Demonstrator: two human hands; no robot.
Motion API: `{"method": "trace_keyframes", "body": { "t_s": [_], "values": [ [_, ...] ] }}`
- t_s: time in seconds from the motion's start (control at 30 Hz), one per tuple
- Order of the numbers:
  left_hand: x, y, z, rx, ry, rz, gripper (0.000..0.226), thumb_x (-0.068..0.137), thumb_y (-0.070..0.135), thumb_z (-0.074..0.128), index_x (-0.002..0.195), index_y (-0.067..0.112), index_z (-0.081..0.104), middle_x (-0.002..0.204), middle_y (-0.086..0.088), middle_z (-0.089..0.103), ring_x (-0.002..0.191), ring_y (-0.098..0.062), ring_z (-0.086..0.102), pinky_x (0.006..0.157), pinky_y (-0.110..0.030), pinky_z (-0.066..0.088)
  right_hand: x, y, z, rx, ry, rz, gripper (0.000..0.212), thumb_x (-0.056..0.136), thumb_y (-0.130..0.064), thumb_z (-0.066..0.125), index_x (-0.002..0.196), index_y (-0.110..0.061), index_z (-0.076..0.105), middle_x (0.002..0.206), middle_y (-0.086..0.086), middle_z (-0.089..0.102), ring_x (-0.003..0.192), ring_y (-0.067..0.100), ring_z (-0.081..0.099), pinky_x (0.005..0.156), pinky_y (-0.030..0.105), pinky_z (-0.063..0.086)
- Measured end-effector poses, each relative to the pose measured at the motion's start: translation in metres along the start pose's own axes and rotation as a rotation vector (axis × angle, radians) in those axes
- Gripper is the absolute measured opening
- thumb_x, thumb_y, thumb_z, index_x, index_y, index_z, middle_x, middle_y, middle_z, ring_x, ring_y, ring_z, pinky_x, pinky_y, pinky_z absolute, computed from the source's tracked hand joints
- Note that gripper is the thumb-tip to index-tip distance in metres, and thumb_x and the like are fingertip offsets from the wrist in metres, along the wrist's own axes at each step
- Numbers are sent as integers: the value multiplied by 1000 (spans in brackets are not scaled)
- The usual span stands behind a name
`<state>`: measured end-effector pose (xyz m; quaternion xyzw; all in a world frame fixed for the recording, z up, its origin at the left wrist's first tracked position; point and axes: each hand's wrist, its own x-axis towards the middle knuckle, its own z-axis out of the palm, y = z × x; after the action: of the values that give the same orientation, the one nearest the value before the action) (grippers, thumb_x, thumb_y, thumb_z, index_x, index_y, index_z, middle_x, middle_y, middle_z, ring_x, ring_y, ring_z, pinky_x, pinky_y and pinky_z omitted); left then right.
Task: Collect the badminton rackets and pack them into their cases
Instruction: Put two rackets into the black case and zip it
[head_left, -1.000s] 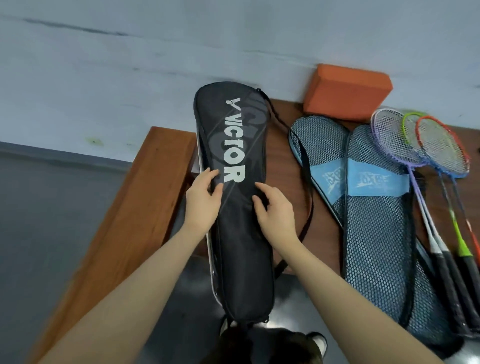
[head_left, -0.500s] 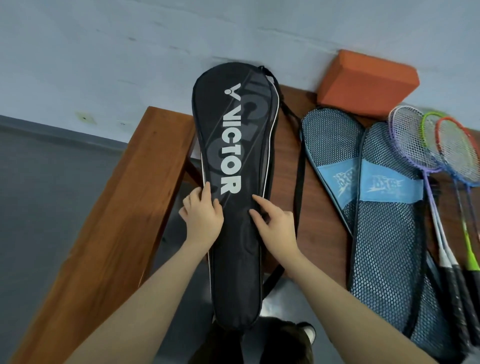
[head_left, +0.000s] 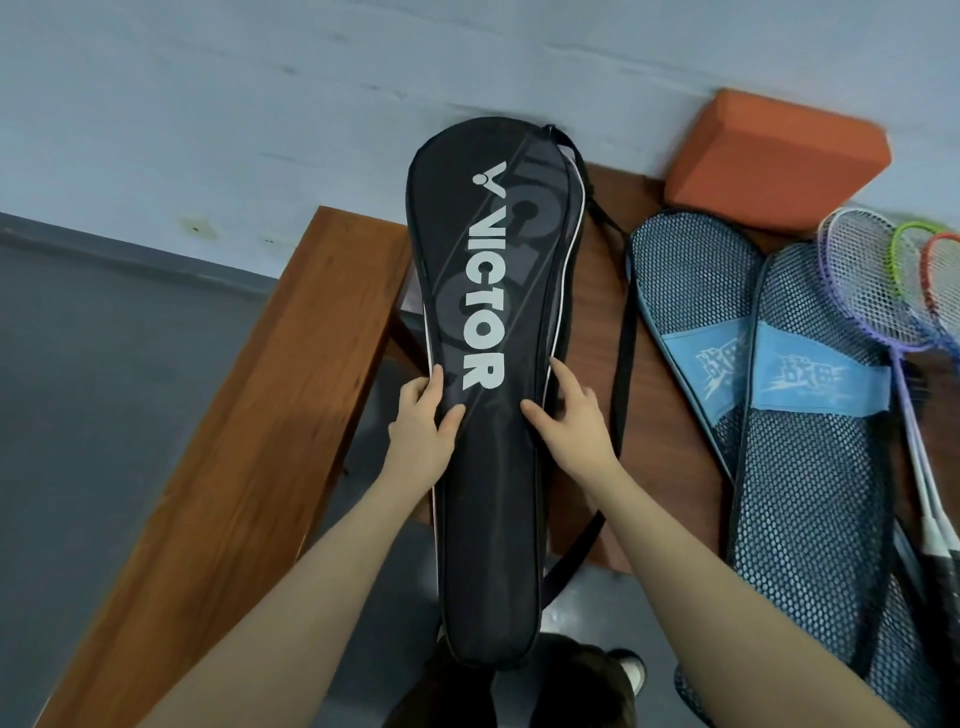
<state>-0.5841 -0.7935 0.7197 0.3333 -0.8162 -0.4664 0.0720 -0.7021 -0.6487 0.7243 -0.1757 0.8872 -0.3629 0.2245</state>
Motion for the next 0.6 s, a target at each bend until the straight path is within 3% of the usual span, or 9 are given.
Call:
{"method": "trace_keyframes", "body": {
  "t_s": [0.1,0.2,0.27,0.37,0.47,0.6],
  "values": [
    [-2,2,5,-39,-25,33,56,93,14,52,143,12,29,137,-5,33,127,-13,35,112,-37,25,-6,7,-6,60,-44,-41,60,89,-35,56,142,-35,27,126,2,56,111,15,52,90,24,38],
    [-3,8,12,-81,-33,71,52,91,7,53,140,6,35,140,-6,32,132,-14,30,105,-13,18,-13,12,-9,92,-16,-43,59,91,-25,55,142,-30,28,109,-7,63,82,-7,57,79,10,44],
    [-2,11,12,-83,-25,90,50,91,4,53,138,5,38,140,-7,35,131,-15,31,105,-13,19,-17,14,-9,128,2,-48,58,91,-21,54,142,-28,26,113,-9,62,87,-9,59,74,1,41],
    [-2,13,9,-42,-23,144,48,91,5,53,137,6,41,138,-7,41,129,-18,37,111,-29,25,-28,16,-6,154,18,-56,59,93,-20,52,144,-23,22,133,-6,53,113,8,55,87,6,37],
    [-6,13,9,46,-42,199,49,91,12,54,138,7,40,137,-8,43,127,-21,40,110,-37,30,-39,19,1,133,76,-33,59,95,-25,47,146,-19,19,146,-1,40,126,15,46,99,21,36],
    [-16,9,12,140,-33,202,52,93,21,52,139,4,35,138,-9,43,126,-20,41,107,-27,31,-45,8,19,144,181,64,57,97,-31,42,147,-23,17,142,9,39,126,28,41,104,35,30]
  ]
}}
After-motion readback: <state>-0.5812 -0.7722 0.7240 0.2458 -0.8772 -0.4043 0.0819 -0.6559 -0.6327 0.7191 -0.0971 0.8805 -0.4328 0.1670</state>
